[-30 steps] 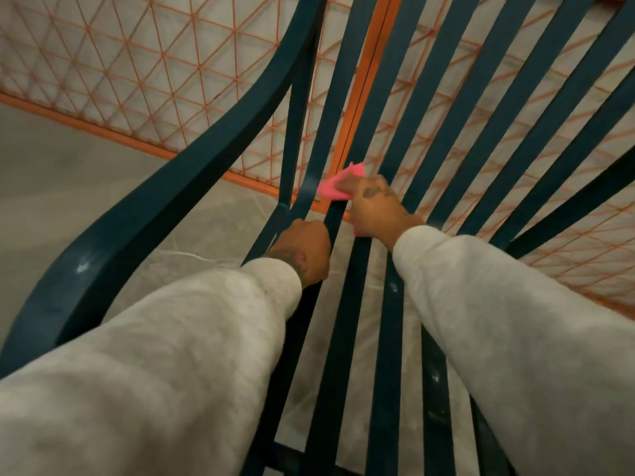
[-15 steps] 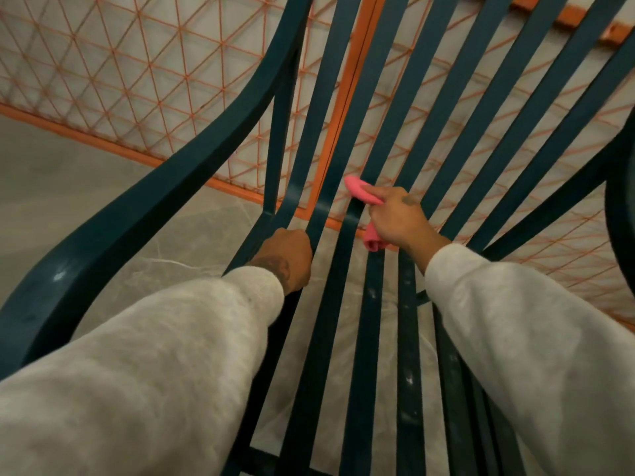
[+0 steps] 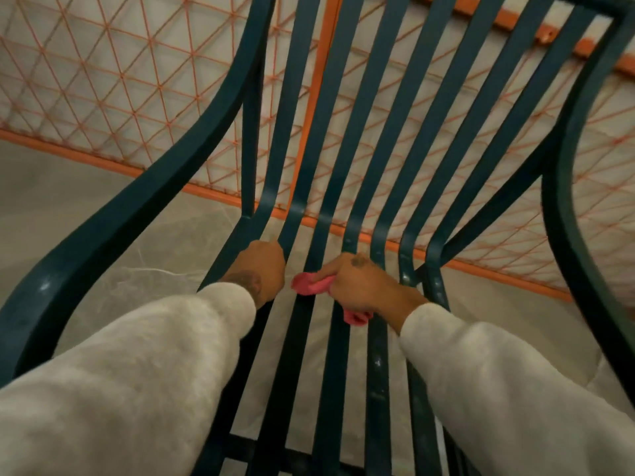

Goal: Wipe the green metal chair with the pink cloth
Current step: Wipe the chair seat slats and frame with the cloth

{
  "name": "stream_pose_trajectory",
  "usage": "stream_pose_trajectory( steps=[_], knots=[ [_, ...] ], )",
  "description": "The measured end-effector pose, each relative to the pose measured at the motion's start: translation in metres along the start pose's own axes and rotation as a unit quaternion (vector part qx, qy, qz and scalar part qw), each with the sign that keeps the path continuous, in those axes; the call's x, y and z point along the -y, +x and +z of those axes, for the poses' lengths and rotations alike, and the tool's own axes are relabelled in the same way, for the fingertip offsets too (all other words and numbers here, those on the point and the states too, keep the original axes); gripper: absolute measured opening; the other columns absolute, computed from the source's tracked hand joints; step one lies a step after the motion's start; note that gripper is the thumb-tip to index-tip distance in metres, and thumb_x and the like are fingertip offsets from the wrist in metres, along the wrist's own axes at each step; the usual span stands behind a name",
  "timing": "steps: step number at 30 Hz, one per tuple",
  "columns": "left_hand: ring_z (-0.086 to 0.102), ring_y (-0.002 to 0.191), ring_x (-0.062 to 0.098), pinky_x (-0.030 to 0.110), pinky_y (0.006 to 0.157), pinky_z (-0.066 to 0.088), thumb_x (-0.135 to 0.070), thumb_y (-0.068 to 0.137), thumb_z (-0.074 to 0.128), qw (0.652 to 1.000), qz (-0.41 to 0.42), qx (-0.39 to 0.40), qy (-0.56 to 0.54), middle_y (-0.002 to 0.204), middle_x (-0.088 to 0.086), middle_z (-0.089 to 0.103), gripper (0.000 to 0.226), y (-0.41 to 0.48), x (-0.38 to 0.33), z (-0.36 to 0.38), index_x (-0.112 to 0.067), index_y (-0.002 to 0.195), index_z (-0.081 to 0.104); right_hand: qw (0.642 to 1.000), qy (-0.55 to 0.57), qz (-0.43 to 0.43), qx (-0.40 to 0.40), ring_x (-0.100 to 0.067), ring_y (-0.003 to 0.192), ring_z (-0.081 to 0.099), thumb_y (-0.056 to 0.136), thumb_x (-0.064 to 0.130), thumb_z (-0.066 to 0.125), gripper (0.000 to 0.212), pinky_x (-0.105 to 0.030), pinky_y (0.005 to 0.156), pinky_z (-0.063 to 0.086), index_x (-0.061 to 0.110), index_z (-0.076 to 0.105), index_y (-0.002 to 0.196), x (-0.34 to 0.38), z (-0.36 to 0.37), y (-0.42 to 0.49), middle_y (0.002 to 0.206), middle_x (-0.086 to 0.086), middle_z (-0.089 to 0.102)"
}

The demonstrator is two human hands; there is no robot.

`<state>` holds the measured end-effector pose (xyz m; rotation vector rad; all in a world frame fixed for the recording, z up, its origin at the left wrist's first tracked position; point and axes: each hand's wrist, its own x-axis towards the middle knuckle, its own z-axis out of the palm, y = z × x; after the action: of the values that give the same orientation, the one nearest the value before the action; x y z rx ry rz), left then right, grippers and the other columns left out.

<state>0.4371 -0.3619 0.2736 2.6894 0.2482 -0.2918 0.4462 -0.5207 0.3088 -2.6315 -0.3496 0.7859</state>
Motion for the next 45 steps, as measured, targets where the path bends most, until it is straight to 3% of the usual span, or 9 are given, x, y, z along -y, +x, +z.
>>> stream_pose_trajectory(
  steps=[6,9,13,17,19,24,28,32,45],
  knots=[
    [0.061,0.104,0.022,0.032,0.092,0.050,-0.018,0.091,0.062,0.997,0.078,-0.010,-0.021,0.115,0.009,0.063,0.024,-0.014,-0.018,0.018,-0.011,0.114,0.066,0.941,0.325,0.021,-0.095,-0.002,0.061,0.067,0.099,0.016,0.054,0.017,-0.020,0.062,0.057,0.020,0.069,0.092,-0.034,-0.041,-0.018,0.067,0.010,0.072],
    [0.061,0.104,0.023,0.032,0.090,0.051,-0.018,0.091,0.062,0.995,0.089,0.018,-0.040,0.115,0.009,0.065,0.025,-0.006,-0.022,0.025,-0.011,0.114,0.067,0.953,0.242,0.068,-0.169,-0.021,0.073,0.068,0.098,0.031,0.056,0.026,-0.043,0.071,0.061,0.022,0.066,0.119,-0.059,-0.052,0.015,0.095,-0.007,0.072],
    [0.064,0.098,0.024,0.033,0.089,0.053,-0.018,0.088,0.065,0.995,0.091,0.021,-0.047,0.107,0.010,0.070,0.022,0.008,-0.019,0.031,-0.006,0.106,0.071,0.965,0.100,0.000,-0.245,-0.011,0.091,0.058,0.102,0.014,0.044,0.041,-0.013,0.065,0.046,0.030,0.057,0.138,-0.064,-0.055,0.051,0.126,0.003,0.057],
    [0.062,0.106,0.022,0.033,0.096,0.049,-0.023,0.088,0.068,0.992,0.100,0.045,-0.055,0.114,0.008,0.067,0.030,0.015,-0.017,0.027,-0.007,0.113,0.069,0.982,-0.082,0.057,-0.158,-0.031,0.130,0.046,0.101,0.008,0.040,0.054,-0.032,0.105,0.040,0.029,0.040,0.150,-0.061,-0.030,0.068,0.151,-0.012,0.039],
    [0.063,0.098,0.020,0.031,0.090,0.051,-0.021,0.088,0.067,0.991,0.109,0.045,-0.056,0.108,0.008,0.069,0.026,0.017,-0.016,0.028,-0.006,0.109,0.071,0.984,-0.088,0.074,-0.137,-0.033,0.135,0.041,0.101,0.010,0.043,0.055,-0.036,0.111,0.035,0.029,0.037,0.152,-0.060,-0.020,0.064,0.152,-0.014,0.036],
    [0.064,0.096,0.023,0.030,0.086,0.052,-0.017,0.089,0.065,0.993,0.089,0.031,-0.066,0.105,0.009,0.069,0.021,0.010,-0.019,0.031,-0.006,0.106,0.070,0.987,-0.063,0.071,-0.128,-0.024,0.097,0.057,0.100,0.019,0.048,0.043,-0.032,0.082,0.050,0.027,0.051,0.142,-0.049,-0.022,0.046,0.127,-0.009,0.053],
    [0.065,0.084,0.021,0.030,0.075,0.054,-0.016,0.089,0.064,0.994,0.080,0.019,-0.078,0.095,0.007,0.069,0.013,-0.010,-0.016,0.036,-0.009,0.097,0.071,0.991,-0.077,0.051,-0.097,-0.013,0.081,0.048,0.100,0.025,0.047,0.039,-0.020,0.066,0.043,0.023,0.053,0.138,-0.045,-0.011,0.022,0.129,-0.006,0.051],
    [0.061,0.071,0.017,0.026,0.064,0.047,-0.017,0.086,0.067,0.995,0.069,0.015,-0.077,0.083,0.004,0.065,0.009,-0.033,-0.014,0.041,-0.009,0.087,0.068,0.992,-0.085,0.050,-0.079,-0.018,0.095,0.053,0.098,0.023,0.048,0.039,-0.029,0.082,0.048,0.022,0.054,0.136,-0.041,0.003,-0.009,0.125,-0.007,0.051],
    [0.064,0.082,0.017,0.025,0.076,0.054,-0.016,0.086,0.069,0.996,0.029,0.045,-0.070,0.099,0.008,0.068,0.017,-0.095,-0.010,0.040,-0.008,0.101,0.067,0.997,-0.019,0.069,-0.024,-0.027,0.108,0.058,0.095,0.012,0.044,0.052,-0.038,0.095,0.053,0.038,0.050,0.140,-0.030,0.051,-0.090,0.135,-0.007,0.048]
  ],
)
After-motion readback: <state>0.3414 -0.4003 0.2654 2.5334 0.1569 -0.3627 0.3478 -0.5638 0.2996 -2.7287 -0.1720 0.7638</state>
